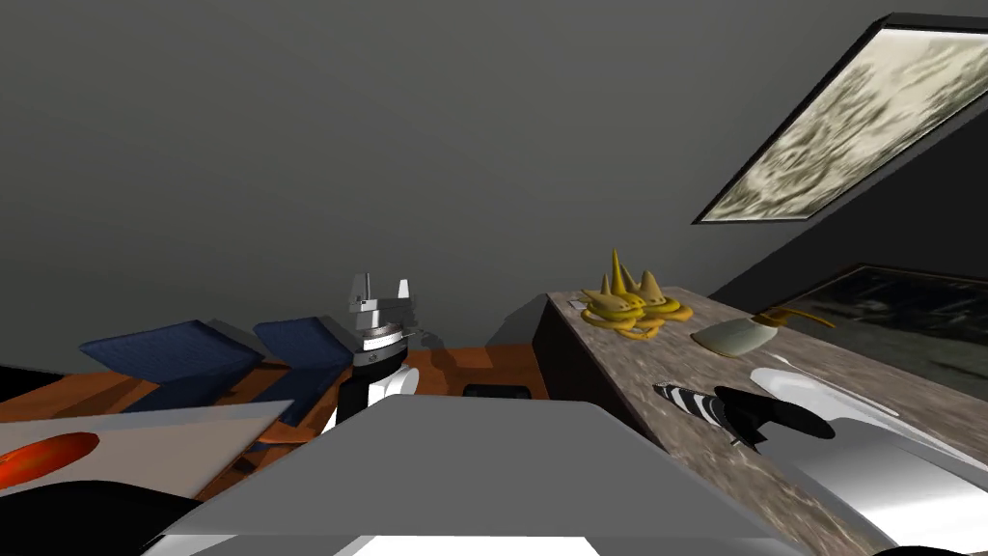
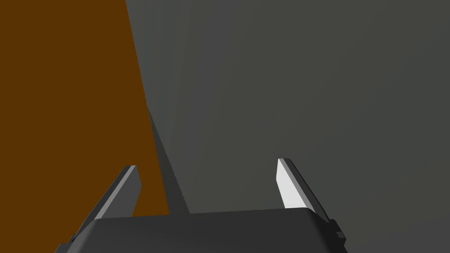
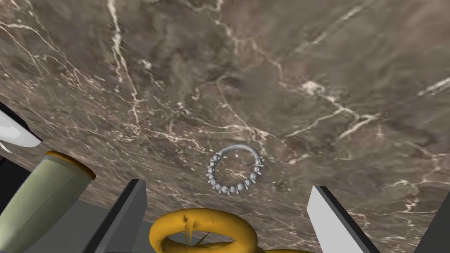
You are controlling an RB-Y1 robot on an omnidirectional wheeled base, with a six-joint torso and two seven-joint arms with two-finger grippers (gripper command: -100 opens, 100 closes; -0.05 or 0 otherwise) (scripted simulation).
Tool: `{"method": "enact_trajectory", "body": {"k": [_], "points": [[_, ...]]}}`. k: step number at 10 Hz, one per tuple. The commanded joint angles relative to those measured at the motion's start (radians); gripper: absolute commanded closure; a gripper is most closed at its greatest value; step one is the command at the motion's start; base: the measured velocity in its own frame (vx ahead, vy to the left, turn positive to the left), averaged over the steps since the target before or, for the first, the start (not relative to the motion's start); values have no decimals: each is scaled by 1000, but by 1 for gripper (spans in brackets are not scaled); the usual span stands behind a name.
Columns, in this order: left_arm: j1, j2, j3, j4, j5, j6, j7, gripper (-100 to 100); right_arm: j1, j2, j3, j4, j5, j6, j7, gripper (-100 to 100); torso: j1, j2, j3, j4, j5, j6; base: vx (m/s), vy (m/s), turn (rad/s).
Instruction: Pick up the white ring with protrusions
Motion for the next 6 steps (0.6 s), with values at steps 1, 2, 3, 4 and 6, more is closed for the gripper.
{"method": "enact_trajectory", "body": {"k": [1,2,3,4,6], "points": [[0,0,0,0,0,0,0,0,29,-28,-5,20,-38,50,34,-100,0,0,0,0,0,0,20,-17,415],[0,0,0,0,0,0,0,0,42,-42,-3,32,-57,79,50,-100,0,-1,0,0,0,0,20,-20,256],[0,0,0,0,0,0,0,0,53,-55,-1,42,-74,104,64,-100,-1,0,0,0,-1,1,19,-12,234],[0,0,0,0,0,0,0,0,53,-55,-1,42,-74,104,64,-100,0,0,0,0,0,1,12,-11,121],[0,0,0,0,0,0,0,0,78,-82,5,66,-113,158,96,-100,0,0,0,0,0,1,16,-11,305]]}}
